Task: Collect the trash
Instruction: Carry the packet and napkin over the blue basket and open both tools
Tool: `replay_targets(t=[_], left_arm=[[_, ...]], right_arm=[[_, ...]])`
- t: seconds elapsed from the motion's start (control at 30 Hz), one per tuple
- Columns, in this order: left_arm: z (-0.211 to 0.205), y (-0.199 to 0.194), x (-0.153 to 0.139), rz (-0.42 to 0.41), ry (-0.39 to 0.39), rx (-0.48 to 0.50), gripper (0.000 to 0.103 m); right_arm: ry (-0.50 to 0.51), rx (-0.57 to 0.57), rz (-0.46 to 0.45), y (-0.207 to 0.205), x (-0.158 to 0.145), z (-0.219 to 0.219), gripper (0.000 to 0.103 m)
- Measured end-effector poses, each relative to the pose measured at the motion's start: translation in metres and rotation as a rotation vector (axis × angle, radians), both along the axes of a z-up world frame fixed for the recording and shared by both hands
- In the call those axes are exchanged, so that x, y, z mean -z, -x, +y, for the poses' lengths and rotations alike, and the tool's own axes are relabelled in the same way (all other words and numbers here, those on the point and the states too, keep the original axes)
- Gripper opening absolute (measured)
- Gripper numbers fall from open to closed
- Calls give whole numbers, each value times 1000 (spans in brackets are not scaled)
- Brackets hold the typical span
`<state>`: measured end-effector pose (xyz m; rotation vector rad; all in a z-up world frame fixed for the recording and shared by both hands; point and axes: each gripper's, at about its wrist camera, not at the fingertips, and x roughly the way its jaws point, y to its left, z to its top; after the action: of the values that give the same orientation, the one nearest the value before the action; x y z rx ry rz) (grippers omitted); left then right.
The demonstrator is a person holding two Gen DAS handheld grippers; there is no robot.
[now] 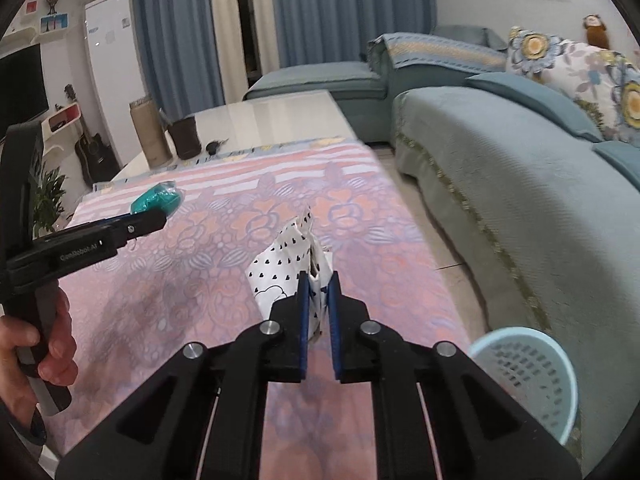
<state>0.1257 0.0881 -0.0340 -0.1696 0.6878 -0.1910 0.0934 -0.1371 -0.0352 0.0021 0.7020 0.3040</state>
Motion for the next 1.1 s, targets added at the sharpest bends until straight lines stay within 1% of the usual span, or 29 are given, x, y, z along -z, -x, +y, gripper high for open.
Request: replay_targets(t=[0.13, 0.17, 0.27, 0.37, 0.43, 0.47, 0.53, 0.6, 0.7, 0.83, 0.97, 1.03, 1.1], left_arm=[[-37, 19, -39, -67, 29, 73, 40], [-52, 24, -52, -90, 28, 98, 40], [-91, 35, -78, -132, 29, 166, 40], [-131, 42, -94, -163, 21, 230, 40], [-157, 42, -94, -153, 31, 269, 40], [-170, 42, -92, -143, 40, 288, 40], [-193, 40, -85, -116, 50, 320, 40], [-215, 37, -70, -74, 56, 351, 40], [-247, 30, -44, -5, 42, 390, 40], [-277, 18, -3, 97, 20, 438, 40], [-297, 9, 35, 188, -3, 474, 40], [-301, 6, 47, 218, -12, 479, 43], [-302, 3, 54, 236, 3, 485, 45]], right_arm=[[-5, 57, -57, 26, -31, -34, 7], [-11, 84, -73, 33, -40, -47, 7], [-30, 160, -99, 46, -58, -85, 7], [-36, 248, -91, 56, -63, -126, 7], [-45, 303, -70, 59, -59, -151, 7], [-53, 339, -46, 60, -54, -170, 7], [-70, 379, -2, 59, -42, -195, 7], [-75, 424, 47, 59, -26, -217, 7], [-99, 475, 132, 56, 7, -243, 7], [-129, 528, 247, 50, 50, -268, 7], [-143, 559, 316, 46, 79, -280, 7], [-154, 574, 356, 44, 92, -286, 7], [-141, 582, 377, 43, 101, -287, 8]])
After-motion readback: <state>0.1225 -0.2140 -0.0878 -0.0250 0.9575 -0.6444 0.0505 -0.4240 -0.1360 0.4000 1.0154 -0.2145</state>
